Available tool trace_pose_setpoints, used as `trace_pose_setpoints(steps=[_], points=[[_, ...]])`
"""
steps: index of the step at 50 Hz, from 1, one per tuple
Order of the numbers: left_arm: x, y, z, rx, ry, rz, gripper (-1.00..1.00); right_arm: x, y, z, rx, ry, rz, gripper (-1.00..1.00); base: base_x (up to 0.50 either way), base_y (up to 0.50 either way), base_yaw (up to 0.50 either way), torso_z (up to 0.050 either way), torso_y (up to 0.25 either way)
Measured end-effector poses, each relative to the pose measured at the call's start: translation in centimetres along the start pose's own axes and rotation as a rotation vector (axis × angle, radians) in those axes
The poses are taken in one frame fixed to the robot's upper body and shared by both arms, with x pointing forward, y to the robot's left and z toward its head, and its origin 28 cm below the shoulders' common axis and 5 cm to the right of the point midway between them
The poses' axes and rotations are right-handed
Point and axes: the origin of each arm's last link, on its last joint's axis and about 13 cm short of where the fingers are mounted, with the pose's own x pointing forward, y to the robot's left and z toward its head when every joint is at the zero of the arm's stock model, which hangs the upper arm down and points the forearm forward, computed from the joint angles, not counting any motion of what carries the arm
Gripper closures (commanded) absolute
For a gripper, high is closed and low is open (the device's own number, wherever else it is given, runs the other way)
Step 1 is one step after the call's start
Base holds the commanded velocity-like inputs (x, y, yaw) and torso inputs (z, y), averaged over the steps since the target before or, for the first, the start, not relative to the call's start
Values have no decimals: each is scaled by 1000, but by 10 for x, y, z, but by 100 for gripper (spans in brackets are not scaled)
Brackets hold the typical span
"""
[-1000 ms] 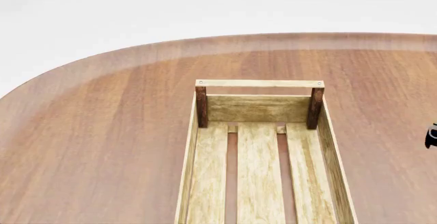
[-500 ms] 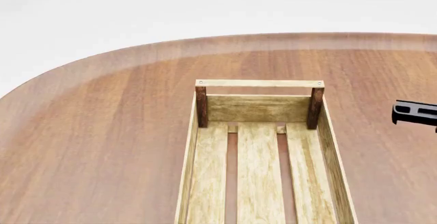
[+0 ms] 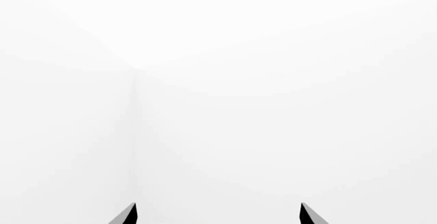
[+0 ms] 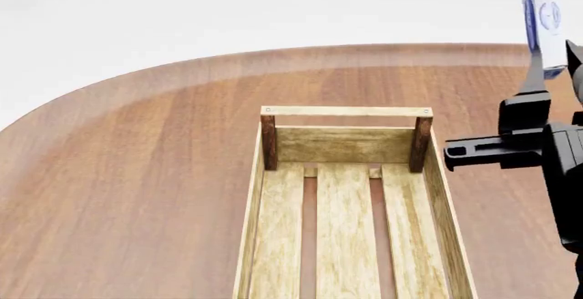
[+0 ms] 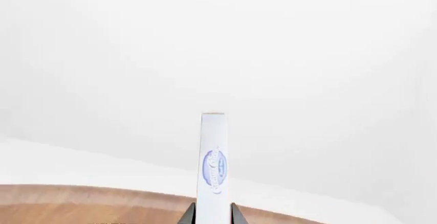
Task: Pick up the cream cheese and put it in the tray.
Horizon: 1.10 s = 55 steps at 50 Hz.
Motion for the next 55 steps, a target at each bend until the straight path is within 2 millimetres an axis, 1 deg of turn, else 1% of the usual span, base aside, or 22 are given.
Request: trace_pose_setpoints(steps=[15, 28, 55], points=[[0, 1, 1, 0, -1, 2, -100, 4, 15, 5, -26, -19, 208, 100, 0, 0, 0, 0, 1], [0, 0, 1, -1, -1, 1, -100, 5, 19, 9, -31, -9, 305, 100, 0, 0, 0, 0, 1], [0, 1, 1, -2, 0, 1, -100, 12, 21, 21, 127, 85, 478, 100, 0, 0, 0, 0, 1]])
